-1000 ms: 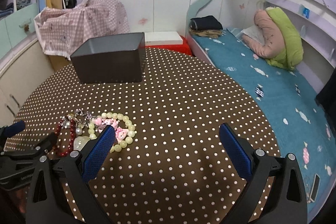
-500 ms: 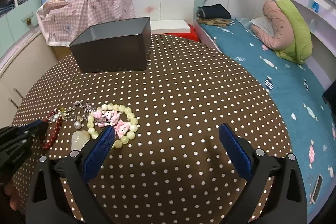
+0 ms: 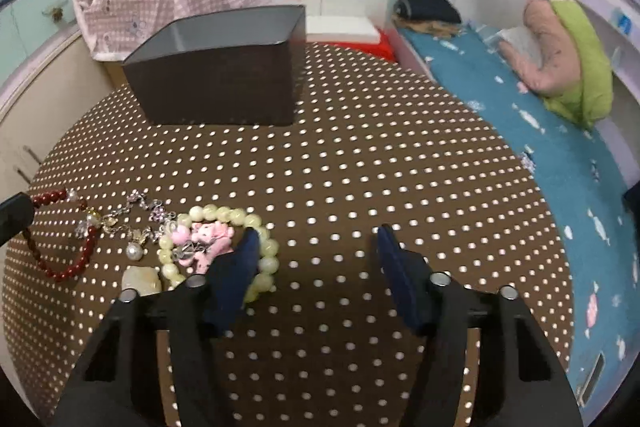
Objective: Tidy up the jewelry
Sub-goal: 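Lift the red bracelet with the left gripper while the right grasps the pale green bead bracelet, then lower both bracelets into the grey tin box while both grippers open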
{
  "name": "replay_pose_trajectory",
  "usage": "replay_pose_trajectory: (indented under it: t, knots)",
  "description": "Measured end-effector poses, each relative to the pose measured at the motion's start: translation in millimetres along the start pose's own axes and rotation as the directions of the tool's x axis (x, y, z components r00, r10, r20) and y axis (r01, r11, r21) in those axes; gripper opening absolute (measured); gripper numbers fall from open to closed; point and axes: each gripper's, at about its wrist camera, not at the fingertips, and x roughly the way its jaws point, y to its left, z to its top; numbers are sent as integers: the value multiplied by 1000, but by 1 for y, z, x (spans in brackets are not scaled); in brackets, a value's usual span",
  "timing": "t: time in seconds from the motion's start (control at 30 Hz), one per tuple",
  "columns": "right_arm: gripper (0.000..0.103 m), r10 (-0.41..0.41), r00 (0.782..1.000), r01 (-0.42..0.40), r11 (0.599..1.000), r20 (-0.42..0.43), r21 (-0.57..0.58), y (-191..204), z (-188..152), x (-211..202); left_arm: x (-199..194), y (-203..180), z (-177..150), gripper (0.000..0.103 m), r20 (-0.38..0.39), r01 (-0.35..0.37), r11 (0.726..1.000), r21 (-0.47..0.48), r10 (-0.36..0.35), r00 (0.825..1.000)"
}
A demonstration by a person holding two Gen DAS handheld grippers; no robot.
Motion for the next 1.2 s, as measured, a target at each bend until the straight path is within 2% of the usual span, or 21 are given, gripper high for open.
replay_pose_trajectory:
  t: [0.07, 0.17, 0.23, 0.3, 0.37, 0.47, 0.73, 0.97, 1.2]
  knots:
    - [52, 25, 1000, -25, 999, -16, -26, 4, 3, 1, 1, 0, 1, 6, 0, 0, 1000, 1, 0, 1000]
    - [43, 66, 997, -67, 997, -33, -45, 10, 4, 4, 1, 2, 2, 6, -4, 20, 1000, -7, -20, 1000]
    - [32, 96, 995, -98, 994, -35, -57, 12, 5, 4, 1, 0, 3, 6, -1, 24, 1000, -6, -24, 1000]
    - [13, 126, 991, -129, 989, -40, -72, 15, 5, 4, 0, -1, 4, 6, 2, 29, 1000, -3, -29, 1000]
    - [10, 146, 988, -149, 986, -43, -77, 19, 4, 4, -2, -4, 8, 6, 8, 39, 999, 0, -39, 999]
    - [10, 190, 981, -192, 980, -38, -57, 18, 4, 3, -5, -7, 15, 6, 20, 42, 999, 15, -42, 999]
    - [10, 261, 963, -257, 965, 71, -58, 18, 21, -45, -16, -11, 42, 6, 45, 102, 995, 21, -103, 994]
    - [10, 294, 943, -286, 956, 159, -70, 8, 54, -84, -28, -24, 74, 6, 80, 123, 989, 82, -129, 988]
    - [10, 295, 925, -292, 955, 238, -51, -1, 104, -99, -18, -36, 123, 6, 94, 147, 981, 125, -159, 983]
